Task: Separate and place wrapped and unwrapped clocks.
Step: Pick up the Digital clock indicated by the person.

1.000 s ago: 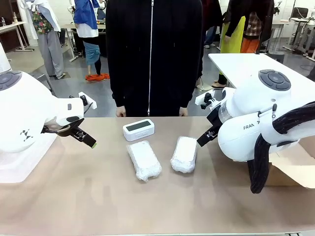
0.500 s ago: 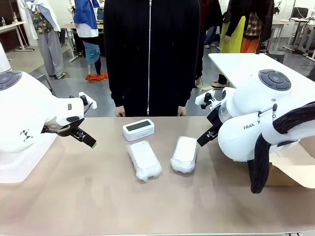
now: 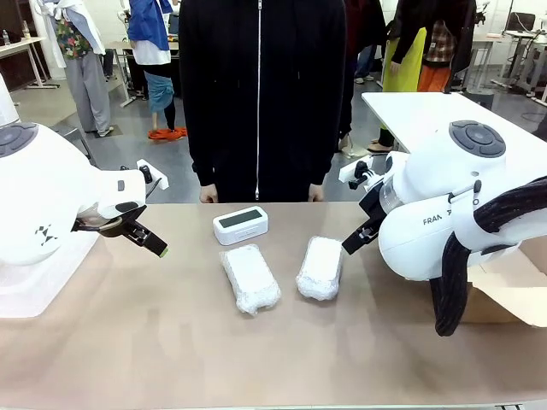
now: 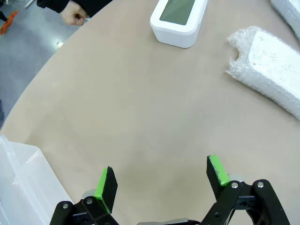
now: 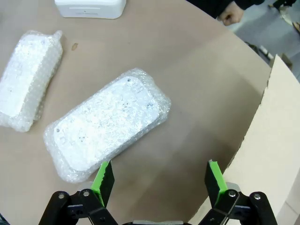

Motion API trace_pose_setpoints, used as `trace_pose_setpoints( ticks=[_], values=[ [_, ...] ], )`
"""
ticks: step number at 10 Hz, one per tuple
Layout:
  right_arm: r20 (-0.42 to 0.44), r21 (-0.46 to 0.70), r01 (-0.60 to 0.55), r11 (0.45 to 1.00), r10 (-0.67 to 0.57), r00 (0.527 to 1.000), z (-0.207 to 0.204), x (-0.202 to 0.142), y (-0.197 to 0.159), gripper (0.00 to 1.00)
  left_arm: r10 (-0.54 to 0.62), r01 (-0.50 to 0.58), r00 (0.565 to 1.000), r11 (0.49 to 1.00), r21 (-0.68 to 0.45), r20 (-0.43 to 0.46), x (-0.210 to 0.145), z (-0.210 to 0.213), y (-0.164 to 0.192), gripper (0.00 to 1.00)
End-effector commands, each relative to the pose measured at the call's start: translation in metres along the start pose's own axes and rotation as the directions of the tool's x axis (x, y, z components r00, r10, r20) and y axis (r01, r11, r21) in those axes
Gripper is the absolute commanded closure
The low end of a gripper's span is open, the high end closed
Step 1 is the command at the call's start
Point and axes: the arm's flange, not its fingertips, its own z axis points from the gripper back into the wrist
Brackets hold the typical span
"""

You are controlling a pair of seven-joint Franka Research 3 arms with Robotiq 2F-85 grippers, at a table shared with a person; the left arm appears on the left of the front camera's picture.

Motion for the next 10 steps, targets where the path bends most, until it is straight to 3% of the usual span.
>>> trace_pose_setpoints(
  ticks=[1,3,4,7,10],
  values=[
    [0.000,0.000,0.000,1.000,0.000,1.000,0.000,0.000,0.000,0.00,0.003,-0.003,1.000,1.000,0.000,0.000,0.000,0.000,0.001,0.00],
    [0.000,0.000,0.000,1.000,0.000,1.000,0.000,0.000,0.000,0.00,0.003,-0.003,1.000,1.000,0.000,0.000,0.000,0.000,0.001,0.00],
    [0.003,0.061,-0.076,0.995,0.076,0.997,0.012,0.010,0.006,0.00,0.000,0.000,1.000,1.000,0.000,0.000,0.000,0.000,0.000,0.00],
    [0.055,0.125,-0.228,0.966,0.223,0.973,0.124,0.000,0.002,0.00,-0.029,0.030,0.999,0.998,-0.056,0.025,-0.019,0.094,0.019,0.00],
    [0.171,0.223,-0.355,0.908,0.322,0.931,0.180,-0.037,0.007,0.00,-0.072,0.092,0.991,0.979,-0.182,0.114,-0.076,0.143,0.025,0.00]
  ],
)
